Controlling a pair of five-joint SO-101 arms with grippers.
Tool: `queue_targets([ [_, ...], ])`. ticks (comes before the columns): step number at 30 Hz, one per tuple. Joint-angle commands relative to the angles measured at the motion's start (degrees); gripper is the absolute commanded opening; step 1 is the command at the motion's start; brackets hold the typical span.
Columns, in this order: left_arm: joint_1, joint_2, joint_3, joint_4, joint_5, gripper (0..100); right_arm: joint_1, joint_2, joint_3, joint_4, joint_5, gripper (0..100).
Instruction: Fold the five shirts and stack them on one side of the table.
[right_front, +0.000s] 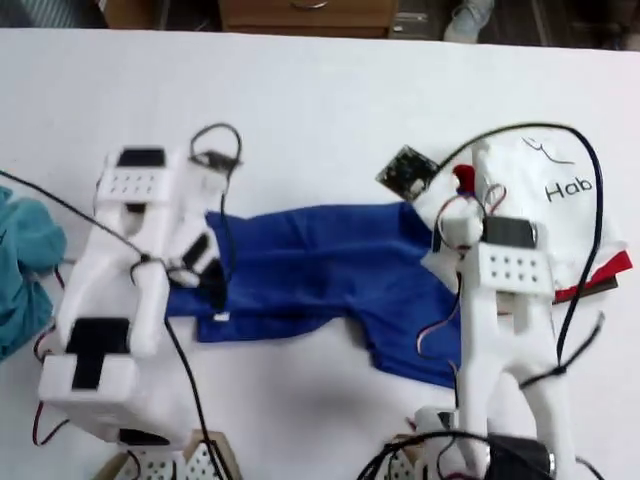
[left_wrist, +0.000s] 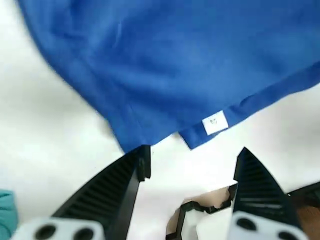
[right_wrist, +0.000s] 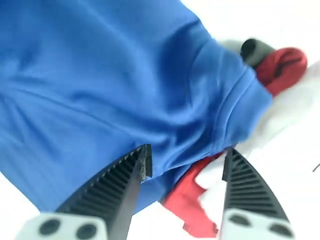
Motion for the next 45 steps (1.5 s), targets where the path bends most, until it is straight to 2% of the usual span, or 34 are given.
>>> queue_targets([
  [1,0.18,-3.78,6.99,-6.51,-0.35,29,2.86,-6.02,3.87,-0.48,0.62,23.3],
  [4,-1.41,-2.20,6.02,-8.79,-0.70,29,6.90,-8.92,7.38,-0.57,5.19,23.3],
  [10,-2.02,5.01,-0.66,-8.53,-18.11,29,11.82,-12.79,9.05,-0.40,8.26,23.3],
  [14,-1.32,11.78,-4.88,-4.13,-24.18,29,13.41,-13.14,9.05,-0.31,8.26,23.3],
  [19,-1.05,16.62,-8.22,-2.99,-24.26,27,14.02,-13.14,10.81,-0.40,8.18,23.3],
  [25,0.53,16.44,-9.89,1.32,-24.70,8,13.58,-12.88,13.01,-0.66,8.18,23.3],
  [30,3.96,12.57,-9.27,2.29,-24.35,7,13.76,-12.79,13.01,-2.42,8.18,23.3],
  [37,10.90,1.41,0.31,1.76,-22.33,4,14.20,-12.79,13.01,-2.59,8.18,23.3],
  [45,12.04,-8.00,13.76,-4.22,-21.45,4,15.52,-12.79,13.10,-3.47,8.18,23.3],
])
